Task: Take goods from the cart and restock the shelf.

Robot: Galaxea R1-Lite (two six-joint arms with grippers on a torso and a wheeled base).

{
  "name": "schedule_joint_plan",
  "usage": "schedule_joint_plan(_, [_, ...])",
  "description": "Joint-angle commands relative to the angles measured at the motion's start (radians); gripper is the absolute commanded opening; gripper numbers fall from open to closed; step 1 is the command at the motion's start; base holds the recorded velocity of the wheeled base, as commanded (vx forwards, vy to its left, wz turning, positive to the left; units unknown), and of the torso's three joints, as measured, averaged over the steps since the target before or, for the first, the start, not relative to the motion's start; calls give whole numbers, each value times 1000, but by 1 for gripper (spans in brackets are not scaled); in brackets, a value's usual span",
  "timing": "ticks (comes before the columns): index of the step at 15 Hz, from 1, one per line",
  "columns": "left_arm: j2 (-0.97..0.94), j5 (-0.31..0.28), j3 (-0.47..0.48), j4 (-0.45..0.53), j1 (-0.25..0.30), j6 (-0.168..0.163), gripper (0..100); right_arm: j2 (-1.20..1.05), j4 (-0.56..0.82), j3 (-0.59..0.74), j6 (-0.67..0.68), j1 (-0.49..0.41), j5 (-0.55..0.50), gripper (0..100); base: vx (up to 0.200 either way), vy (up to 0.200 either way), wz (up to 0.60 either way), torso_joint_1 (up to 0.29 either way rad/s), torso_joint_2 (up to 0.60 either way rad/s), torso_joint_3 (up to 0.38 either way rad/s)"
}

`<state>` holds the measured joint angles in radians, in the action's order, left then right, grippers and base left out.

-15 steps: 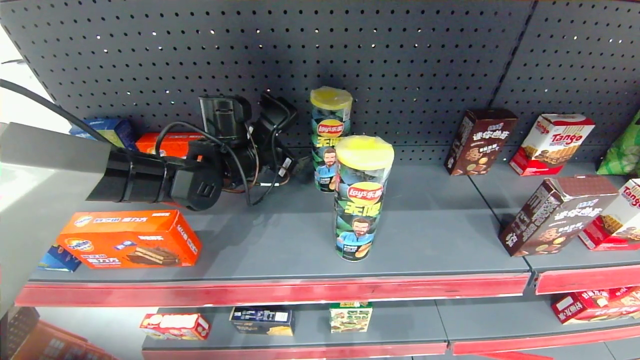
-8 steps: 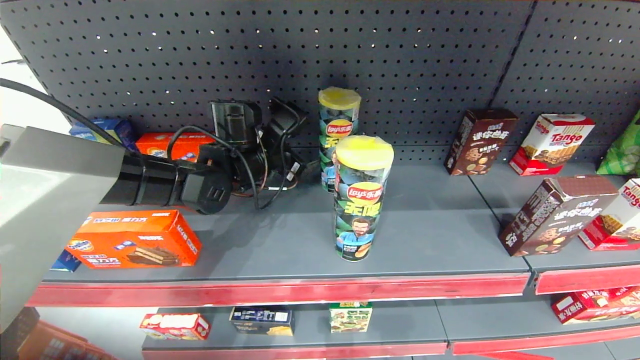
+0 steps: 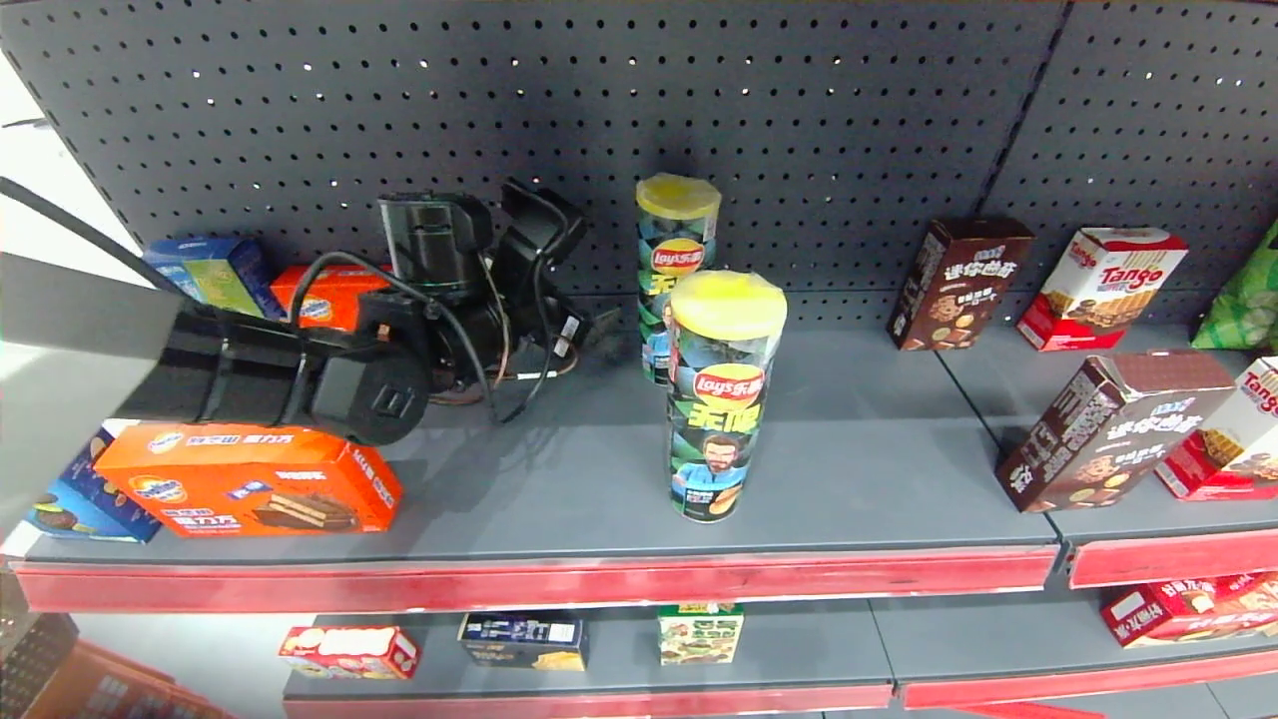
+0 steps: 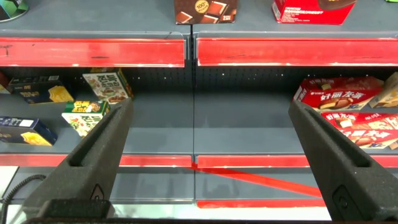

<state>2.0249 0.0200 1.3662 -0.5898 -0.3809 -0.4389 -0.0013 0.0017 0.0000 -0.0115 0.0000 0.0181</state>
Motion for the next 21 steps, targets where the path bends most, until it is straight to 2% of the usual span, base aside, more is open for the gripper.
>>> schedule_joint_plan(1, [-222, 60, -220, -108, -36, 16, 100, 1, 0, 0, -1, 0, 0, 100, 0, 0, 0, 0, 0, 0])
schedule_joint_plan(2, [-328, 115, -345, -153, -75, 45, 100, 1, 0, 0, -1, 0, 0, 100, 0, 0, 0, 0, 0, 0])
schedule_joint_plan(4, [-491, 221, -513, -154, -139, 112, 100, 1, 0, 0, -1, 0, 0, 100, 0, 0, 0, 0, 0, 0])
schedule_joint_plan(5, [-537, 248, -595, -166, -139, 132, 100, 1, 3, -2, -4, 0, 6, 100, 0, 0, 0, 0, 0, 0])
schedule_joint_plan(6, [-578, 252, -653, -183, -131, 129, 100, 1, 1, -2, -5, 2, 8, 100, 0, 0, 0, 0, 0, 0])
schedule_joint_plan(8, [-609, 253, -661, -179, -102, 118, 100, 1, 1, -2, -1, 2, 8, 100, 0, 0, 0, 0, 0, 0])
schedule_joint_plan(10, [-626, 281, -679, -177, -105, 91, 100, 1, 1, 0, -5, 0, 10, 100, 0, 0, 0, 0, 0, 0])
schedule_joint_plan(13, [-598, 282, -644, -189, -102, 89, 100, 1, 0, -3, 58, 2, 8, 100, 0, 0, 0, 0, 0, 0])
schedule_joint_plan(14, [-574, 284, -613, -189, -101, 91, 100, 1, 0, -5, 45, 5, 10, 100, 0, 0, 0, 0, 0, 0])
schedule_joint_plan(16, [-569, 284, -610, -189, -101, 92, 100, 1, 0, -3, 48, 3, 10, 100, 0, 0, 0, 0, 0, 0])
schedule_joint_plan(17, [-572, 282, -618, -189, -98, 97, 100, 27, -3, -94, 64, 0, 13, 100, 0, 0, 0, 0, 0, 0])
schedule_joint_plan(18, [-574, 281, -625, -189, -98, 100, 100, 241, 32, -337, 136, -3, 16, 100, 0, 0, 0, 0, 0, 0])
schedule_joint_plan(19, [-574, 281, -628, -191, -98, 105, 100, 343, 50, -370, 163, 9, 17, 100, 0, 0, 0, 0, 0, 0])
schedule_joint_plan(20, [-561, 279, -625, -205, -96, 121, 100, 431, 34, -468, 82, 86, 88, 100, 0, 0, 0, 0, 0, 0])
schedule_joint_plan(21, [-552, 279, -621, -214, -96, 121, 100, 488, 32, -499, 39, 107, 95, 100, 0, 0, 0, 0, 0, 0])
